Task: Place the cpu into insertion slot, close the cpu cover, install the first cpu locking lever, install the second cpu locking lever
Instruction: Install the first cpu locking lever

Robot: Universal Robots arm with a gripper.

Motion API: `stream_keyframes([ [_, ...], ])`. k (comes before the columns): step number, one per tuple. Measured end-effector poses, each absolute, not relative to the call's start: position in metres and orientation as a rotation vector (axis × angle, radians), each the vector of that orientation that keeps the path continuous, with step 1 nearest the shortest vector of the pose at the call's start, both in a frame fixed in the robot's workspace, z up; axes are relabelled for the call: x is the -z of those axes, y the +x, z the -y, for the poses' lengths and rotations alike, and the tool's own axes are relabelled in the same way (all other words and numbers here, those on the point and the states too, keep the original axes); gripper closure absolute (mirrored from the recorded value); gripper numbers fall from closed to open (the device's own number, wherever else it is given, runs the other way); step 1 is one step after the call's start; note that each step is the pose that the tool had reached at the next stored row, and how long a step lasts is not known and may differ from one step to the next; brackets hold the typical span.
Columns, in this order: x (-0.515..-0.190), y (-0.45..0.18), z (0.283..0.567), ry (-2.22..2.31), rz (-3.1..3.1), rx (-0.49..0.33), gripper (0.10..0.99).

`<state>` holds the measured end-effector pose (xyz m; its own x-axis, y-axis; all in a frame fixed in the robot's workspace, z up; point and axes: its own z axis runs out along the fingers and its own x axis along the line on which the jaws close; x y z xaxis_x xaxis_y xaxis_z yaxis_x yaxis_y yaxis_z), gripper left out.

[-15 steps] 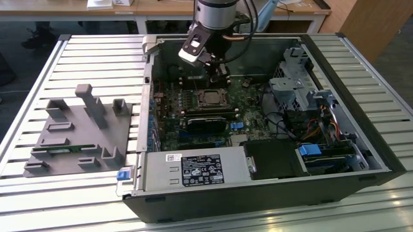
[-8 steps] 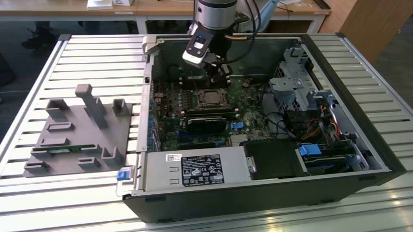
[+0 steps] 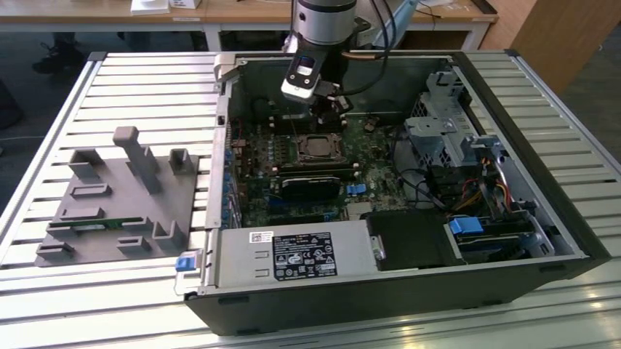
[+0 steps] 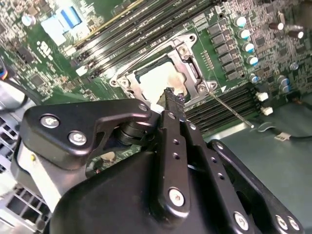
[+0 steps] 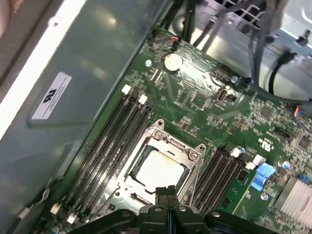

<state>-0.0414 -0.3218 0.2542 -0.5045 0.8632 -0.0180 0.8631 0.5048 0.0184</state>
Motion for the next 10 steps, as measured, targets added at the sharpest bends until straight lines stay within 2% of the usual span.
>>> stream_keyframes([
  [10, -0.2542, -0.0414, 0.3218, 1.504, -2.730, -0.011, 0.980],
])
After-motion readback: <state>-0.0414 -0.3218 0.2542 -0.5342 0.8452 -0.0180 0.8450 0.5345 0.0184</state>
